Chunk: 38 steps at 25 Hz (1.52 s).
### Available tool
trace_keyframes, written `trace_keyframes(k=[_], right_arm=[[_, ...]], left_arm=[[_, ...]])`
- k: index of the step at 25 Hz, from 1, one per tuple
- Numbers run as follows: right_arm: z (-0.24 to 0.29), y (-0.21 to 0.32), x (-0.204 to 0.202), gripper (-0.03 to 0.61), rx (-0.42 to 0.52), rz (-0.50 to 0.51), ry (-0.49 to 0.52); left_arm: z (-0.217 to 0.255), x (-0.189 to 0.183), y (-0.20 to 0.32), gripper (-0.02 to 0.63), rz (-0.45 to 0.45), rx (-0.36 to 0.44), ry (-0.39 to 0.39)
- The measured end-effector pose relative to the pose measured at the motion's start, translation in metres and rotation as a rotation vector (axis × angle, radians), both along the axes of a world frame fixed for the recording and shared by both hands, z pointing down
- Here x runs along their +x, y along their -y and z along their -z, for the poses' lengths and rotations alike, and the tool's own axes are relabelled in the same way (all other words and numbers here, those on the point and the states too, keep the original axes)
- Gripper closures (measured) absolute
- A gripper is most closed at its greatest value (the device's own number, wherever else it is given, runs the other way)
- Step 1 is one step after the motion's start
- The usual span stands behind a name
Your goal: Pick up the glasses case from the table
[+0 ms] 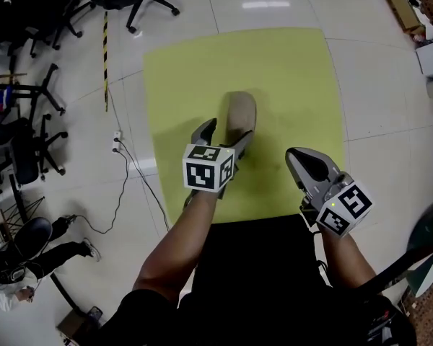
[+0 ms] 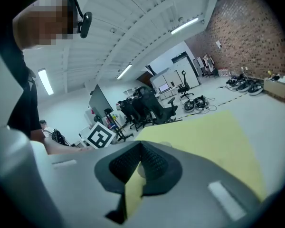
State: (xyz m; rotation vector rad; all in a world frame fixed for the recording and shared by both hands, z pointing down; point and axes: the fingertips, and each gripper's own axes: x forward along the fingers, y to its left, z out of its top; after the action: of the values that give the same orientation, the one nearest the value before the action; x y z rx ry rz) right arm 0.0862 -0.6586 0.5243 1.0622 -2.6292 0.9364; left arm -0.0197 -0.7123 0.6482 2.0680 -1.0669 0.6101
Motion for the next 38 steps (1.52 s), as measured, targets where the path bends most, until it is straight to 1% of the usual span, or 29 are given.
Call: trace_keyframes(k=[5, 7, 12, 16, 20, 24, 30, 32, 35, 38], right_arm=[[-0.011, 0.004, 0.011, 0.577, -0.022, 0.012, 0.025], [-0.011, 0.003, 0.015, 0.577, -0.025, 0.011, 0.031], [-0.013, -0.003, 0.025, 0.577, -0.038, 0.007, 0.035], [-0.011, -0.003, 0.033, 0.577, -0.046, -0.017, 0.073], [-0.017, -0.007, 0.044, 0.577, -0.046, -0.008, 0.036], [-0.014, -0.008, 0.046, 0.577, -0.043, 0.005, 0.04], [-0.005, -0.016, 0.042, 0.577, -0.018, 0.049, 0.051], [-0.001, -0.019, 0.041, 0.577, -0.004, 0.069, 0.057], [0.008, -0.022, 0.036, 0.577, 0.026, 0.107, 0.07], [0.019, -0.024, 0.03, 0.577, 0.056, 0.138, 0.09]], left_arm=[[-0.039, 0.02, -0.003, 0.192, -0.027, -0.095, 0.067], [-0.05, 0.023, -0.004, 0.192, -0.035, -0.114, 0.096], [-0.065, 0.022, 0.0, 0.196, -0.017, -0.135, 0.144], [-0.067, 0.022, 0.002, 0.206, -0.01, -0.133, 0.148], [-0.067, 0.021, 0.0, 0.217, 0.008, -0.148, 0.14], [-0.058, 0.023, -0.002, 0.225, 0.016, -0.162, 0.104], [-0.029, 0.016, -0.016, 0.229, 0.064, -0.121, 0.032], [-0.012, 0.015, -0.023, 0.227, 0.084, -0.096, -0.006], [0.018, 0.012, -0.032, 0.229, 0.114, -0.038, -0.057], [0.053, 0.009, -0.042, 0.228, 0.14, 0.016, -0.134]])
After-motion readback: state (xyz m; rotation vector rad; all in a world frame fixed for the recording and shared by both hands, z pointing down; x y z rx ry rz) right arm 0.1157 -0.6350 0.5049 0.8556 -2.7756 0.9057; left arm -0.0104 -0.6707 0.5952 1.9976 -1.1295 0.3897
